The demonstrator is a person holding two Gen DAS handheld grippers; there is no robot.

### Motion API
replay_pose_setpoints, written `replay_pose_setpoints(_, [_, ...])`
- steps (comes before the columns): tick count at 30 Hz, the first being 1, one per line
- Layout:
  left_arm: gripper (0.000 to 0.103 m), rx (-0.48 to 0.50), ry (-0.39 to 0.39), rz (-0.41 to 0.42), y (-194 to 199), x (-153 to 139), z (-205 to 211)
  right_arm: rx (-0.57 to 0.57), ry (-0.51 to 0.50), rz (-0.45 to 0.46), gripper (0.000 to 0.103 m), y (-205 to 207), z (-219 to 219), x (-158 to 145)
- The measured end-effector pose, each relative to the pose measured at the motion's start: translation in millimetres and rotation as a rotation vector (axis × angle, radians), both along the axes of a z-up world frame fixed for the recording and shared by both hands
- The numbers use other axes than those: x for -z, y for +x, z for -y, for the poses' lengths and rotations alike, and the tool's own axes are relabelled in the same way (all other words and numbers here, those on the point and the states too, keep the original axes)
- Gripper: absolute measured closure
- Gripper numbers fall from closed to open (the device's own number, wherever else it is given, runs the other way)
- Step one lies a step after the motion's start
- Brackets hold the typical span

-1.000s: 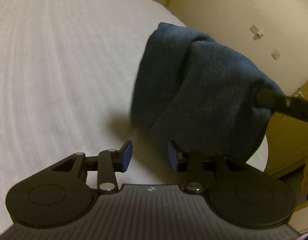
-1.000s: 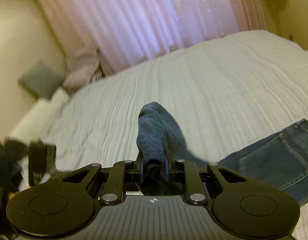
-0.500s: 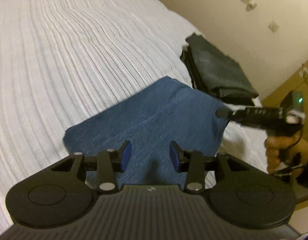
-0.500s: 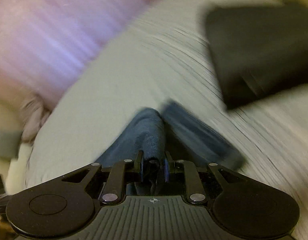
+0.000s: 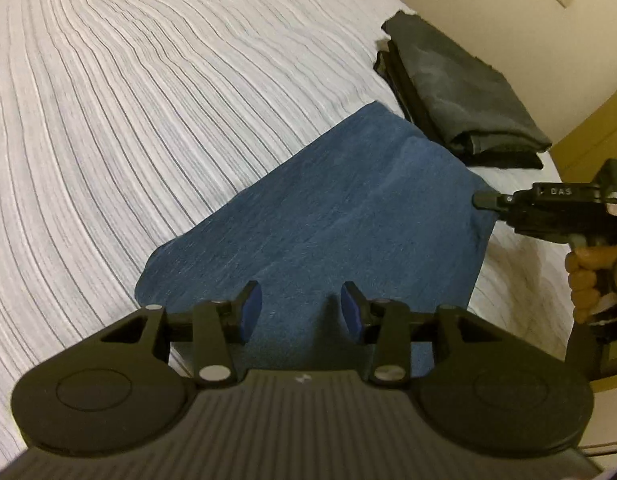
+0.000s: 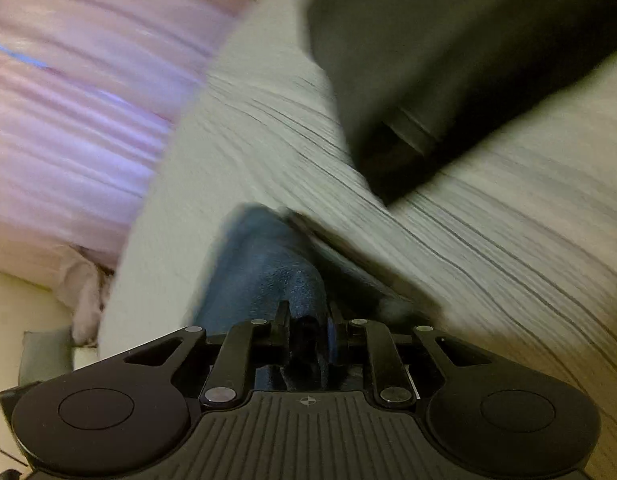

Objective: Fold clothes

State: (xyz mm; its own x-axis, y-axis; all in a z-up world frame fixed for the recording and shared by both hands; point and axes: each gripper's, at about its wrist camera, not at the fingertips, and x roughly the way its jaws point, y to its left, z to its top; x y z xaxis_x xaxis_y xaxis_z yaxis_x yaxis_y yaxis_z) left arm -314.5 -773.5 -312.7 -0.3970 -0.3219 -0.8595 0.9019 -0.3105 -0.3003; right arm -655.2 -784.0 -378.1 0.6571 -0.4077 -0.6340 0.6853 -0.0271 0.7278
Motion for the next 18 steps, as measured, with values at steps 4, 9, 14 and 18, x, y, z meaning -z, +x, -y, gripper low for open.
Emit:
replay_pose_setpoints(4, [0.065,0.000,-0.011,0.014,15,-3,-1,0.028,-0.028,-0.019,0.061,-11,-8,-13])
replay_pose_setpoints(9, [0.058,-0.008,-0.025,0.083,51,-3,1,0.073,-0.004,-0.005,0.056,-9,-47,-20])
replay_pose_setpoints(14, [0.049,-0.065,0.071,0.030,80,25,24,0.064,0.055,0.016,0.022,25,-83,5])
replay_pose_setpoints(18, [0.049,-0.120,0.144,-0.094,92,50,42,0.098,0.109,0.076,0.022,52,-103,19])
